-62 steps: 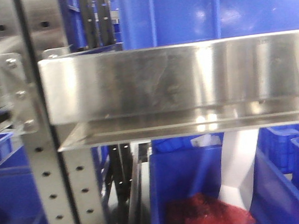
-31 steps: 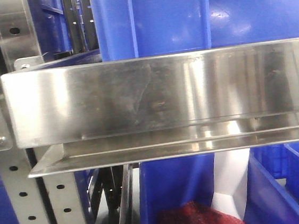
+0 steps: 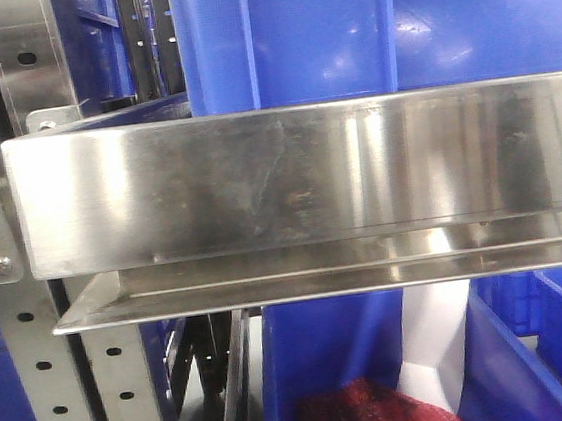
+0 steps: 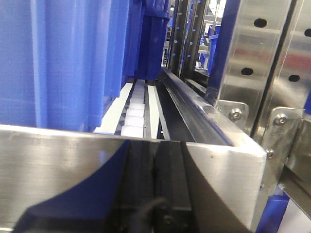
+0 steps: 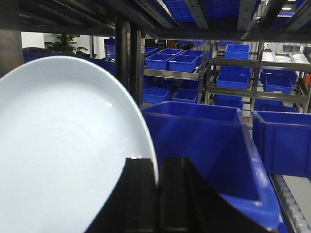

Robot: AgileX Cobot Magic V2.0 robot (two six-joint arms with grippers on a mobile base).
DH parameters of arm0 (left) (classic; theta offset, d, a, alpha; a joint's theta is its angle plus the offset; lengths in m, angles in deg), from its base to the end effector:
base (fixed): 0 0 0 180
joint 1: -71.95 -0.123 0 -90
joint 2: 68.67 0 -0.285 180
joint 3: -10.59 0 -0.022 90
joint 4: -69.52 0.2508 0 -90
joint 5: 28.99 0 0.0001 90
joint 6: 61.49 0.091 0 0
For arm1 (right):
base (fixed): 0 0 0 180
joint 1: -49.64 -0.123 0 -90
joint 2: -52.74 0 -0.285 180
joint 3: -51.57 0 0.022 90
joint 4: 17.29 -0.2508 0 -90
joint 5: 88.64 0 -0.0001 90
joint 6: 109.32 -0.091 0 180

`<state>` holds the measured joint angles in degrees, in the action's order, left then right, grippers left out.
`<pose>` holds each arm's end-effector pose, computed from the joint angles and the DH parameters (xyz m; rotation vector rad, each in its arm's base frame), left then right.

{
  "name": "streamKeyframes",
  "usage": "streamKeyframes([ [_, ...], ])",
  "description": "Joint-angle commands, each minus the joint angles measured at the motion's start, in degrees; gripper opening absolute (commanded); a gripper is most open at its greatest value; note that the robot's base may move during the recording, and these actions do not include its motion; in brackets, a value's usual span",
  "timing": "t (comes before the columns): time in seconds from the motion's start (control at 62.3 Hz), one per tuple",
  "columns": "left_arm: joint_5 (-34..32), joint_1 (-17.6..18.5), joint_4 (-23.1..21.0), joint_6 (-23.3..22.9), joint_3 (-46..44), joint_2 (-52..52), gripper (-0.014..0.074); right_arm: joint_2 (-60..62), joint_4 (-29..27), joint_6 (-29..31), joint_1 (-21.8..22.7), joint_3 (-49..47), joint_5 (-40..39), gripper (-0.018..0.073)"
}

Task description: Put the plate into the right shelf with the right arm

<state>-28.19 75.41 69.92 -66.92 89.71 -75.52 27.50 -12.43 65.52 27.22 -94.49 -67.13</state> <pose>0.0564 -0.0034 0.2016 -0.0208 1.5154 -0.1186 0.0344 0.0111 0.4066 -0.2418 1.3935 0.3116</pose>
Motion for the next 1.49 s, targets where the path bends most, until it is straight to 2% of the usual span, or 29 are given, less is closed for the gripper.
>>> streamKeyframes([
  [0.0,-5.2,-0.1,0.0,-0.3,0.4,0.4,-0.0047,-3.8,0.4,0.1,0.2,-5.7,-6.9,0.0054],
  [0.321,-5.2,-0.1,0.0,-0.3,0.4,0.4,-0.0047,-25.1,0.6,0.1,0.2,-29.3,-0.8,0.0054],
  [0.514,-5.2,-0.1,0.0,-0.3,0.4,0.4,-0.0047,-36.7,1.0,0.1,0.5,-39.5,1.8,0.0054],
  [0.626,-5.2,-0.1,0.0,-0.3,0.4,0.4,-0.0047,-41.9,1.3,0.1,2.2,-43.6,4.2,0.0054],
  [0.931,-5.2,-0.1,0.0,-0.3,0.4,0.4,-0.0047,-53.5,1.3,0.1,9.5,-45.2,4.3,0.0054],
  [1.476,-5.2,-0.1,0.0,-0.3,0.4,0.4,-0.0047,-67.0,1.3,0.1,9.5,-45.2,5.5,0.0057],
])
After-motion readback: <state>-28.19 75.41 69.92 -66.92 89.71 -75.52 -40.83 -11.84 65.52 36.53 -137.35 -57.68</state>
